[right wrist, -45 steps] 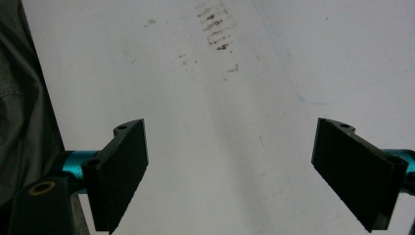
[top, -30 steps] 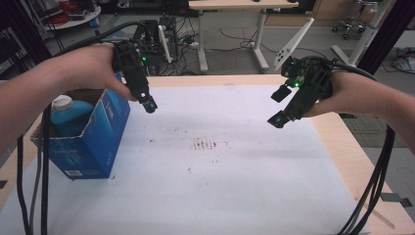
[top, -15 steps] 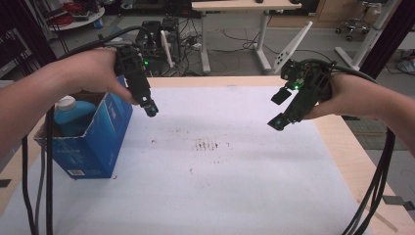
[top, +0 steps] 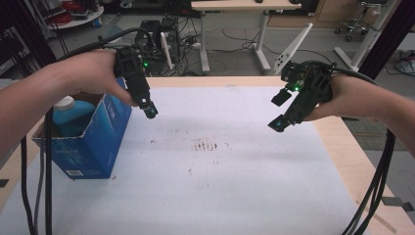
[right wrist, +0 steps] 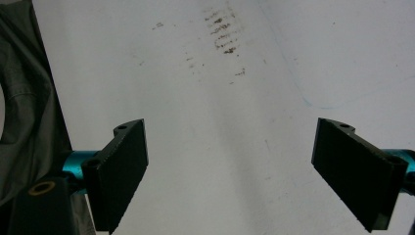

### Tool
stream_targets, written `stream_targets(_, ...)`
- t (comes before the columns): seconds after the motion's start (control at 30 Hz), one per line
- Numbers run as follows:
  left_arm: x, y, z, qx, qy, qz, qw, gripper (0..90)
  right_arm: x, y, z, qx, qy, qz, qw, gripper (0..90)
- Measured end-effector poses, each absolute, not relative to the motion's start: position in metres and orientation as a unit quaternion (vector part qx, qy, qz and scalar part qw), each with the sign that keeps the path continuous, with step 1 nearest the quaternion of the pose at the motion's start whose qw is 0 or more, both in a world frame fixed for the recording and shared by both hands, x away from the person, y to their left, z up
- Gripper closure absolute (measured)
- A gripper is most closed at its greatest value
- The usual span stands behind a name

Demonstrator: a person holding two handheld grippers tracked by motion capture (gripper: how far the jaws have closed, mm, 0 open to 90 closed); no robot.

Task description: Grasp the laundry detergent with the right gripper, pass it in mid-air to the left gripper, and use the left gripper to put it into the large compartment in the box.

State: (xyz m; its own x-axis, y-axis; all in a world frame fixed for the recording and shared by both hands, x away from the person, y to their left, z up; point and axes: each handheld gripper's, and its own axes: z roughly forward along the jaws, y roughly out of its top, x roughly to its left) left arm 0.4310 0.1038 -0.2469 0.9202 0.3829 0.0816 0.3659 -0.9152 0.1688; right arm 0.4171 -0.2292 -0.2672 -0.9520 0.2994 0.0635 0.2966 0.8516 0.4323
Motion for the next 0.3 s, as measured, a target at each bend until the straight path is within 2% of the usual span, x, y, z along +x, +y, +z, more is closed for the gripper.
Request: stream_targets(0.3, 0.4302, 0.1058, -0.2463, 0.976, 0.196, 0.057, 0.076, 17.8, 0.4167, -0.2288, -0.2681, 0.154, 0.962, 0.224, 0.003, 13.2)
